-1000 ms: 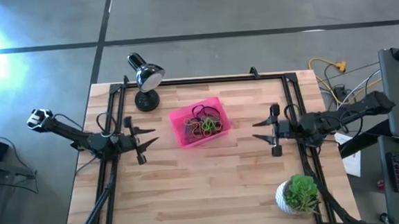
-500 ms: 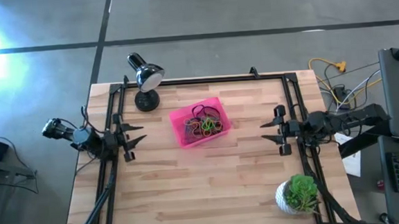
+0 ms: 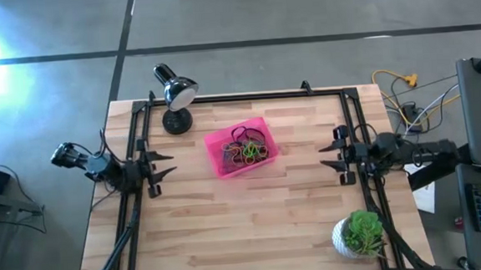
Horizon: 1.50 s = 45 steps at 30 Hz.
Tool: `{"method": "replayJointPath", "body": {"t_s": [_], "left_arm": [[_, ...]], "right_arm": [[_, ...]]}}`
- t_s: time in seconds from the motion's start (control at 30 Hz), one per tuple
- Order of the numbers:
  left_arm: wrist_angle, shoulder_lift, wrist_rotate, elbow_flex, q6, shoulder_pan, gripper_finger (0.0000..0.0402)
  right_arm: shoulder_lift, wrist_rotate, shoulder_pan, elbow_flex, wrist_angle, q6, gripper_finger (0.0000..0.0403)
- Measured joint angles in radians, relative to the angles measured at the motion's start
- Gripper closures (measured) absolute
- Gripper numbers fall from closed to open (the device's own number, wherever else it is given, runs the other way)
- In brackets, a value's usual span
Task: Pick and place rubber bands into bin
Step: Return to Home Position
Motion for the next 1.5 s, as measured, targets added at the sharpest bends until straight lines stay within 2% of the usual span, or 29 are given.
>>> {"method": "replayJointPath", "body": {"t_s": [0.17, 0.33, 0.47, 0.6, 0.73, 1.0, 1.13, 1.3, 1.5], "left_arm": [[0.029, 0.000, 0.072, 0.020, 0.078, 0.002, 0.0276], [0.161, 0.007, 0.248, 0.014, 0.143, 0.007, 0.0276], [0.162, 0.024, 0.273, -0.023, 0.103, 0.018, 0.0276], [0.290, 0.069, 0.313, -0.111, 0.039, 0.040, 0.0276], [0.305, 0.123, 0.324, -0.115, -0.013, 0.065, 0.0276], [0.416, 0.213, 0.442, -0.115, -0.036, 0.165, 0.0276], [0.406, 0.215, 0.475, -0.116, -0.062, 0.255, 0.0276], [0.342, 0.168, 0.583, -0.116, -0.088, 0.360, 0.0276], [0.108, 0.062, 0.594, -0.117, -0.096, 0.396, 0.0276]], "right_arm": [[-0.011, -0.005, -0.050, 0.002, -0.029, 0.002, 0.0263], [-0.011, -0.070, -0.099, 0.002, -0.018, -0.004, 0.0264], [-0.011, -0.080, -0.118, 0.003, -0.015, -0.010, 0.0264], [-0.011, -0.082, -0.119, 0.003, -0.014, -0.012, 0.0264], [-0.011, -0.081, -0.119, 0.003, -0.012, -0.018, 0.0264], [-0.010, -0.078, -0.119, 0.002, 0.007, -0.029, 0.0264], [-0.009, -0.077, -0.119, 0.001, 0.007, -0.025, 0.0264], [-0.009, -0.076, -0.118, -0.014, -0.005, -0.010, 0.0264], [-0.010, -0.067, -0.118, -0.034, -0.029, -0.011, 0.0264]]}}
